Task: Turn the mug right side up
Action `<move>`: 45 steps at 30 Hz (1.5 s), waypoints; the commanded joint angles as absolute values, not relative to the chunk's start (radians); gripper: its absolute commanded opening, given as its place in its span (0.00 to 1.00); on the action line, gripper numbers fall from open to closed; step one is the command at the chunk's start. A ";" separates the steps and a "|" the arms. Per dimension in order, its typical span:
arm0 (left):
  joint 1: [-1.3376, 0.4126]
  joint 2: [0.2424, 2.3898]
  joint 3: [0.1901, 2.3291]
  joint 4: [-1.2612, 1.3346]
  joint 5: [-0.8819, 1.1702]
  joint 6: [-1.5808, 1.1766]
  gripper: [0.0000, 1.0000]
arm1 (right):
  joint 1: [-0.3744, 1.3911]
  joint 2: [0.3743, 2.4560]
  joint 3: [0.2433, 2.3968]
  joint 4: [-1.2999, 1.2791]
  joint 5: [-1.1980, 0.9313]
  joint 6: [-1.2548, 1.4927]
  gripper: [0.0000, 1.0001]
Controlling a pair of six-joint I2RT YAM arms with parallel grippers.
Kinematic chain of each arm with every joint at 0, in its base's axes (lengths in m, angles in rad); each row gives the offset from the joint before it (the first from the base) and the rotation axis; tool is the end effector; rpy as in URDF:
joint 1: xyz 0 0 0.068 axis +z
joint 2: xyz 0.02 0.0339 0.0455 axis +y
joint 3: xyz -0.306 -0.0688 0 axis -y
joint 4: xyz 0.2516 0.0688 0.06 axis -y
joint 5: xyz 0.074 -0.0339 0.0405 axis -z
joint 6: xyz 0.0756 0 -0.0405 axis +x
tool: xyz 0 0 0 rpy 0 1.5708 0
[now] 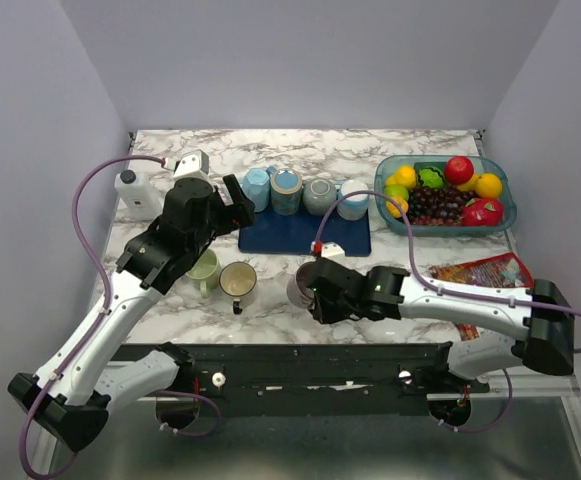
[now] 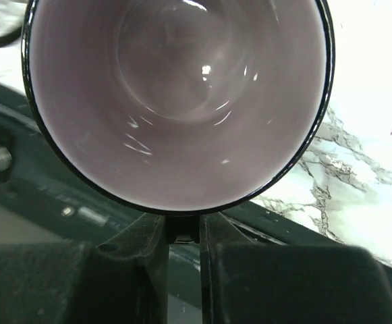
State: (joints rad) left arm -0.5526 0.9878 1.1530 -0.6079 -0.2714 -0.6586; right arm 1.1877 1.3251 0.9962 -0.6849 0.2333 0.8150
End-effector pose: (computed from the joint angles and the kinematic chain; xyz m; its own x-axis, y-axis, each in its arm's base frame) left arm 0.2000 -0.0996 0.4066 -0.4717 -0.4018 -0.7849 0.0137 0.8867 -0.4622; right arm 0.1213 0.2542 0.2606 -0.8411 -0.1929 -0.5054 -0.3567 0.9001 0.2501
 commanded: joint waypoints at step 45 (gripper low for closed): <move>-0.548 0.773 0.943 -0.681 -0.380 -0.495 0.99 | 1.364 1.810 1.468 -0.934 0.506 1.269 0.81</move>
